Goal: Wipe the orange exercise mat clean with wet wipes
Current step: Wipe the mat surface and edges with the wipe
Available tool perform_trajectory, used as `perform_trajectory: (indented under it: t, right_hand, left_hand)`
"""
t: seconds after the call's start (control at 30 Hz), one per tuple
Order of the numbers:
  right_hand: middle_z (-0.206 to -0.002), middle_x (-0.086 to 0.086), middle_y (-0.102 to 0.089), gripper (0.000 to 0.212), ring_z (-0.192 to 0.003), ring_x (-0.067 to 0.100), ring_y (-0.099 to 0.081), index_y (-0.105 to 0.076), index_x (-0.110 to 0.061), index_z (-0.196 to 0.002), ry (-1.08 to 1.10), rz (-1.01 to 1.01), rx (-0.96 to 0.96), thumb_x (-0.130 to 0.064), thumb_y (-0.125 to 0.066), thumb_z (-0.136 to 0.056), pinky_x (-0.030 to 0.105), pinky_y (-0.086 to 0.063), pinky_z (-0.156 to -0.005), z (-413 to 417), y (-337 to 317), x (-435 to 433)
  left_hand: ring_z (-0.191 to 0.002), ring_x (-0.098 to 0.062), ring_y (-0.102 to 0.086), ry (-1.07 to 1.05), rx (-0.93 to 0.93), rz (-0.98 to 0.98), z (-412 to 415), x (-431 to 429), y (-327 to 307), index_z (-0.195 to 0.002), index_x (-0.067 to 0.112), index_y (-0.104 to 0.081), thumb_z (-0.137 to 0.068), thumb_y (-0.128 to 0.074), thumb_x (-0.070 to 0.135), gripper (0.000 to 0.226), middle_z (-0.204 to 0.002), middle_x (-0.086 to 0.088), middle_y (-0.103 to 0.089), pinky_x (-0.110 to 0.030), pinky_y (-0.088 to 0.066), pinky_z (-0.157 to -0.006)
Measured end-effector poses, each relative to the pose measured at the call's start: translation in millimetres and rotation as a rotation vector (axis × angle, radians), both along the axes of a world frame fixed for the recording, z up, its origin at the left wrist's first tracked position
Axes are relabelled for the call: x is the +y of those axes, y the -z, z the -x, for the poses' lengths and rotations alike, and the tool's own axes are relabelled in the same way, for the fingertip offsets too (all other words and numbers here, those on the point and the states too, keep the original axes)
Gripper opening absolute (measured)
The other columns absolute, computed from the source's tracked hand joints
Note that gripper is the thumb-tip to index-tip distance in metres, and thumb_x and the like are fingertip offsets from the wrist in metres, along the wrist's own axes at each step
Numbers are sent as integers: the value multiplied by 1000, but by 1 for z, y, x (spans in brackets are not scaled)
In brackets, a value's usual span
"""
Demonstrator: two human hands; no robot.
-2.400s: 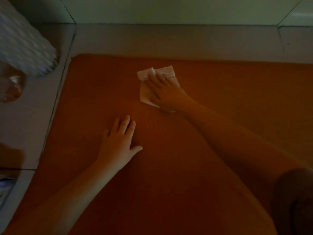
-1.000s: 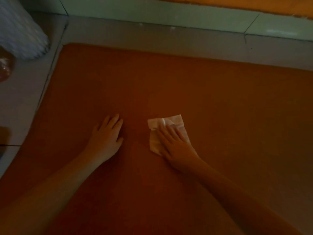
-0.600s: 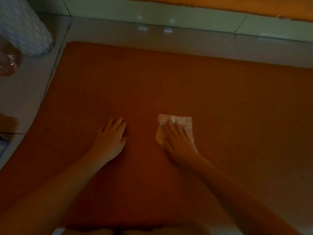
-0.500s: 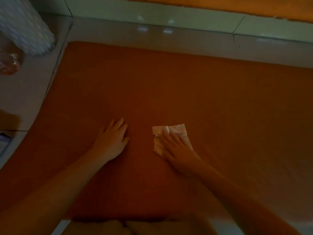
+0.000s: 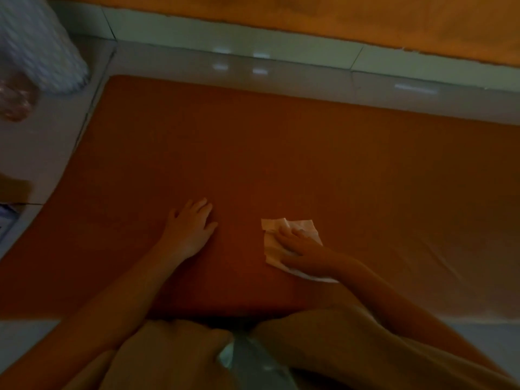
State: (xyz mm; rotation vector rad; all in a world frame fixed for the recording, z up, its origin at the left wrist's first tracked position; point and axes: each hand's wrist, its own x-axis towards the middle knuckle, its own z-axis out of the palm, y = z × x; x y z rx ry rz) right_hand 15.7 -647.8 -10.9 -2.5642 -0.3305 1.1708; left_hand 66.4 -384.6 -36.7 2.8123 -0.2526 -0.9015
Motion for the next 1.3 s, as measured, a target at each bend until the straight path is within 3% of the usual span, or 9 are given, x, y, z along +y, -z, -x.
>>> perform_trajectory:
  t: [0.13,0.23,0.33,0.47,0.6,0.83,0.97,1.07,1.3]
  right_hand:
    - [-135,33,-47,49,-120,60,-41,-64,-3,-120,-141,217,-80,-30,-55,-80,73,-44,-80,3,12,-25]
    - [-156,9,14,65,-141,36,13,-12,-9,-153,-188,226,-131,-38,-33,-99,62,-3,-115,21,4,-14]
    - [-144,-10,33,74,-134,13,27,19,-25,-146,-156,46,-118,-58,-24,-95,40,8,-116,40,-4,-27]
    - [-157,4,6,95,-146,27,2,-4,-23,-152,-134,-19,-207,-81,-7,-78,53,-11,-119,47,6,-58]
    - [-157,2,19,121,-143,24,20,20,-22,-146,140,117,-177,-88,32,-45,40,12,-113,38,24,-61]
    - [-143,-7,38,86,-132,12,32,29,-26,-136,-95,4,-158,-71,12,-65,25,26,-100,67,0,-53]
    - [-147,-1,33,96,-139,20,26,28,-23,-139,121,80,-135,-83,22,-65,34,16,-110,39,24,-79]
    - [-149,-1,31,69,-136,20,30,21,-25,-146,148,116,-167,-62,-6,-94,38,16,-111,34,28,-67]
    - [-147,4,33,79,-138,26,25,31,-24,-139,4,75,-181,-66,-2,-80,42,12,-115,47,15,-82]
  left_hand:
    - [-149,-20,0,-12,-73,29,9,-8,0,-153,24,-20,-103,-25,47,55,-161,4,-7,-50,-2,-119]
    - [-148,-22,-5,-12,-69,-8,4,-11,-1,-151,23,-25,-102,-29,45,54,-161,3,-12,-51,-7,-119]
    - [-147,-24,-9,-15,-34,-43,2,-18,-1,-150,21,-27,-102,-32,45,54,-160,0,-15,-53,-12,-118]
    - [-146,-27,-12,-48,-85,-78,8,-31,4,-148,18,-29,-102,-27,46,54,-158,-2,-18,-57,-15,-116]
    - [-147,-28,-11,-59,-120,-109,14,-34,9,-150,17,-25,-102,-25,43,54,-159,-2,-16,-57,-16,-116]
    - [-148,-33,7,-136,-59,-98,11,-53,13,-154,15,-6,-101,-19,52,66,-162,-5,5,-54,-1,-118]
    - [-148,-21,8,-36,-105,-19,8,-64,17,-154,17,-5,-103,-21,43,59,-162,-2,5,-50,0,-120]
    - [-148,-20,7,-48,-98,34,3,-71,17,-155,20,-9,-102,-25,47,61,-162,1,3,-50,2,-119]
    - [-147,-18,14,21,-56,4,4,-78,19,-155,27,-3,-101,-18,52,61,-161,6,11,-50,5,-119]
